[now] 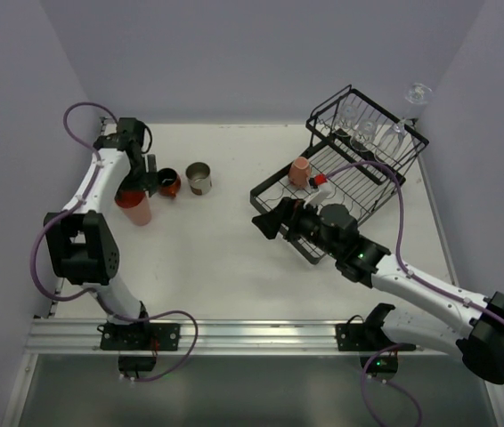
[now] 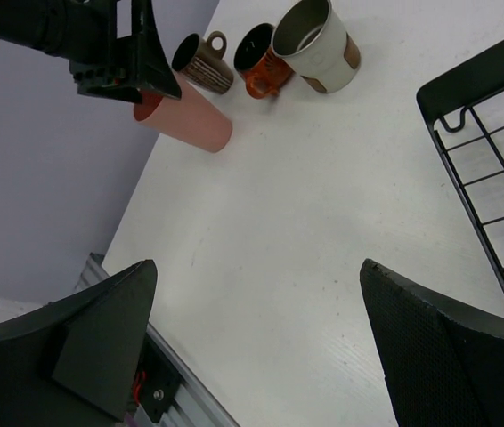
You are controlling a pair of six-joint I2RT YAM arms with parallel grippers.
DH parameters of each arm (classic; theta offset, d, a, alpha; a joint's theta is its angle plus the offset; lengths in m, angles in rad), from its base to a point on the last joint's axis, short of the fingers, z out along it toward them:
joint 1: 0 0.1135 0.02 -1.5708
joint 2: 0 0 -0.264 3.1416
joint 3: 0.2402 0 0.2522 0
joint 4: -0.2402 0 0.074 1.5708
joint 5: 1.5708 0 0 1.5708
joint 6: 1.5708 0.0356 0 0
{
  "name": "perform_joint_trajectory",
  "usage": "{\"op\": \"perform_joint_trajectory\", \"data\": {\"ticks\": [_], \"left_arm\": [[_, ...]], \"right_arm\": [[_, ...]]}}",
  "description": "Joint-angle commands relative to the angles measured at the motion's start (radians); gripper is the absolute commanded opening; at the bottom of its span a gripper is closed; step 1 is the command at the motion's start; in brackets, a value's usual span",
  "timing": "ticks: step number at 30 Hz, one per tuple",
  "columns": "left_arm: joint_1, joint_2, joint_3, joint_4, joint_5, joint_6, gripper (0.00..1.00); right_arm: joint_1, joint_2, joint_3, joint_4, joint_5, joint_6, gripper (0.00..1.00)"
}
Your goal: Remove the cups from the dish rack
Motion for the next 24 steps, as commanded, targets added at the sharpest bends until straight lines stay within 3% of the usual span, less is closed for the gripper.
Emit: {"op": "perform_joint_trajectory", "data": {"ticks": [1, 3, 11, 16, 20, 22, 24], "left_arm": [[0.007, -0.058, 0.058, -0.013, -0.033, -0.001, 0.88], [0.007, -0.081, 0.064, -0.001, -0.027, -0.004, 1.00], [0.007, -0.246, 0.110, 0.149, 0.073, -0.026, 1.00], [0.007, -0.352, 0.148, 0.225, 0.134, -0.036, 1.00], [-0.040, -0.439, 0.101, 0.303, 0.220, -0.039, 1.00], [-0.114, -0.528, -0.009, 0.361, 0.277, -0.047, 1.00], [-0.181, -0.596, -0.103, 0.467, 0.320, -0.046, 1.00]], "right_arm": [[0.002, -0.005, 0.047, -0.020, 0.055, -0.038, 0.99], [0.002, -0.011, 0.049, -0.029, 0.082, -0.046, 0.99], [0.002, -0.051, 0.057, -0.089, 0.225, -0.124, 0.99], [0.002, 0.010, 0.090, -0.119, 0.335, -0.272, 0.97], [-0.027, 0.106, 0.119, -0.132, 0.383, -0.436, 0.82], [-0.067, 0.144, 0.122, -0.080, 0.362, -0.547, 0.62], [-0.096, 0.199, 0.121, -0.005, 0.313, -0.639, 0.58]]}}
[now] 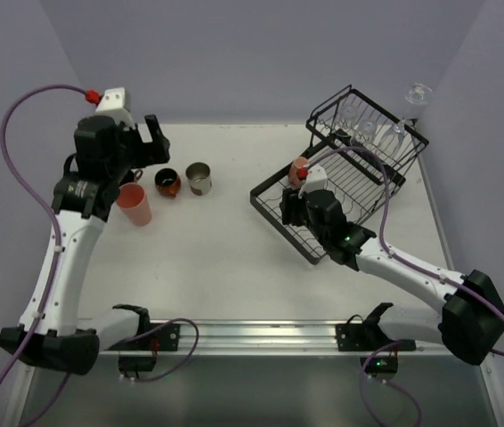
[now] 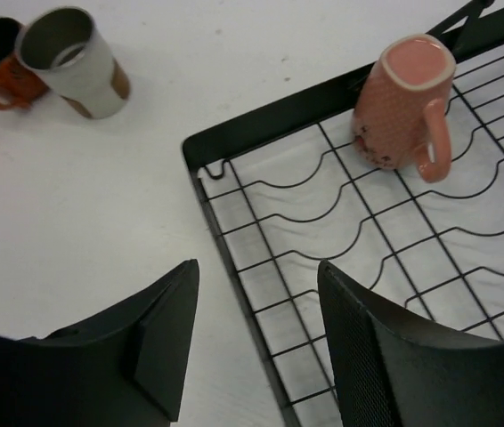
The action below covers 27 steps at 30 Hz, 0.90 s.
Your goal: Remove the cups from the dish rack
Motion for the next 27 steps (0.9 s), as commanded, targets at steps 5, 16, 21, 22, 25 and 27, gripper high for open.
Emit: {"op": "perform_joint_trajectory", "data": {"ticks": [5, 16, 21, 22, 25, 27], "left_arm": [[-0.188, -0.396, -0.553, 0.502, 0.303, -0.050, 1.00], [-0.292, -0.590, -0.762, 0.585, 0.352, 0.008, 1.00], [-0.378, -0.590, -0.765, 0.576, 0.318, 0.044, 1.00], [-0.399, -0.590, -0.764, 0.567, 0.300, 0.050, 1.00], [-0.436, -0.595, -0.764, 0.558, 0.277, 0.063, 1.00], [-0.453, -0.593, -0.765, 0.551, 0.266, 0.067, 1.00]], "right_arm": [[-0.157, 0.189, 0.094, 0.141, -0.069, -0.270, 0.69], [-0.235, 0.439, 0.291, 0.143, -0.023, -0.195, 0.75], [-0.258, 0.488, 0.313, 0.120, -0.031, -0.115, 0.79], [-0.258, 0.496, 0.310, 0.121, -0.029, -0.106, 0.80], [-0.270, 0.502, 0.290, 0.135, -0.005, -0.062, 0.84], [-0.292, 0.494, 0.283, 0.146, -0.035, -0.026, 0.88]]}}
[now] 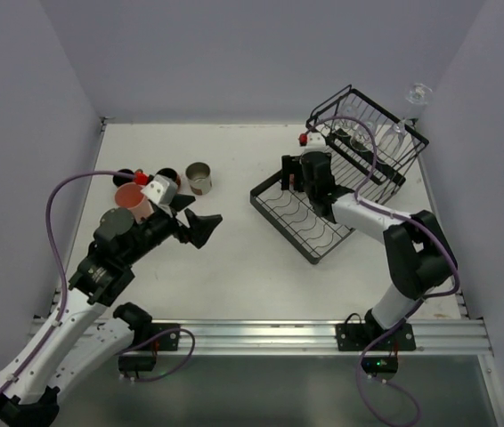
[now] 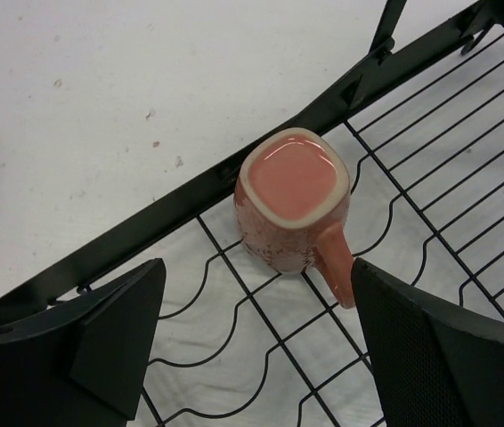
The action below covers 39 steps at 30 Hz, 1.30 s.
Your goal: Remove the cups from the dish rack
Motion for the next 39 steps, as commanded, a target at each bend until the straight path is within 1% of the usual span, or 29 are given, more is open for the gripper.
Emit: {"op": "perform_joint_trajectory", "data": {"ticks": [1, 6, 13, 18, 21, 24, 26, 27, 28, 35, 38, 39], "left_arm": [[-0.031, -0.006, -0.005, 0.038, -0.045, 0.040, 1.00], [-0.034, 0.000, -0.003, 0.036, -0.055, 0.043, 1.00], [-0.030, 0.015, -0.003, 0.038, -0.070, 0.048, 1.00], [-0.022, 0.026, -0.003, 0.038, -0.068, 0.049, 1.00], [-0.016, 0.022, -0.003, 0.038, -0.068, 0.049, 1.00], [-0.010, 0.025, -0.003, 0.038, -0.068, 0.046, 1.00], [-0.010, 0.026, -0.005, 0.038, -0.068, 0.046, 1.00], [-0.008, 0.028, -0.005, 0.038, -0.068, 0.046, 1.00], [-0.008, 0.028, -0.005, 0.036, -0.067, 0.046, 1.00], [-0.004, 0.045, -0.006, 0.036, -0.068, 0.046, 1.00], [0.001, 0.051, -0.005, 0.039, -0.067, 0.048, 1.00], [0.002, 0.049, -0.006, 0.039, -0.067, 0.045, 1.00]], "right_arm": [[-0.029, 0.000, -0.008, 0.040, -0.001, 0.085, 0.89], [-0.051, 0.032, -0.017, 0.086, -0.061, 0.079, 0.99], [-0.054, 0.068, -0.040, 0.134, -0.100, 0.076, 0.99], [-0.054, 0.046, -0.097, 0.200, -0.147, 0.097, 0.99], [-0.043, 0.011, -0.135, 0.235, -0.163, 0.115, 0.93], [-0.023, -0.027, -0.188, 0.258, -0.130, 0.123, 0.86], [-0.024, -0.029, -0.189, 0.257, -0.111, 0.123, 0.78], [-0.024, -0.015, -0.179, 0.255, -0.090, 0.122, 0.69], [-0.024, -0.003, -0.168, 0.252, -0.082, 0.114, 0.62], [-0.029, 0.060, -0.097, 0.220, -0.004, 0.088, 0.64], [-0.031, 0.075, -0.083, 0.209, 0.010, 0.083, 0.60], [-0.029, 0.078, -0.076, 0.205, 0.013, 0.083, 0.53]]}}
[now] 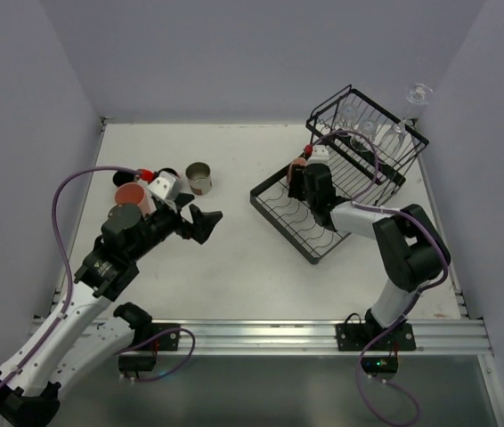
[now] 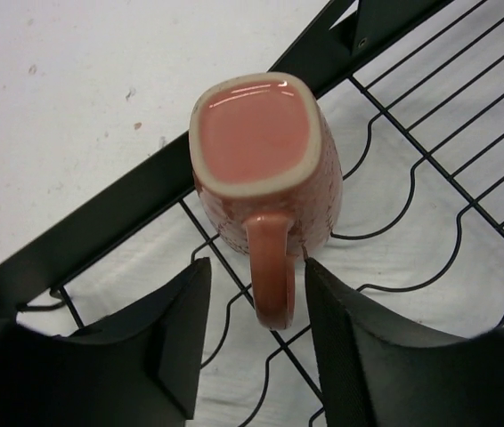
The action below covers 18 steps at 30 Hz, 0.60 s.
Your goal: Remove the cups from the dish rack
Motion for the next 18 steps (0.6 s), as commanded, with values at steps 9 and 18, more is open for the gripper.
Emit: {"op": "perform_joint_trajectory", "data": {"ticks": [9, 18], "left_arm": [[0.013, 0.009, -0.009, 0.046, 0.001, -0.002, 1.00], [0.013, 0.067, 0.004, 0.111, 0.103, -0.153, 1.00]], "right_arm": [[-0.003, 0.006, 0.017, 0.054, 0.063, 0.007, 0.00], [0.031, -0.213, -0.161, 0.162, 0.064, 0.075, 0.00]]}}
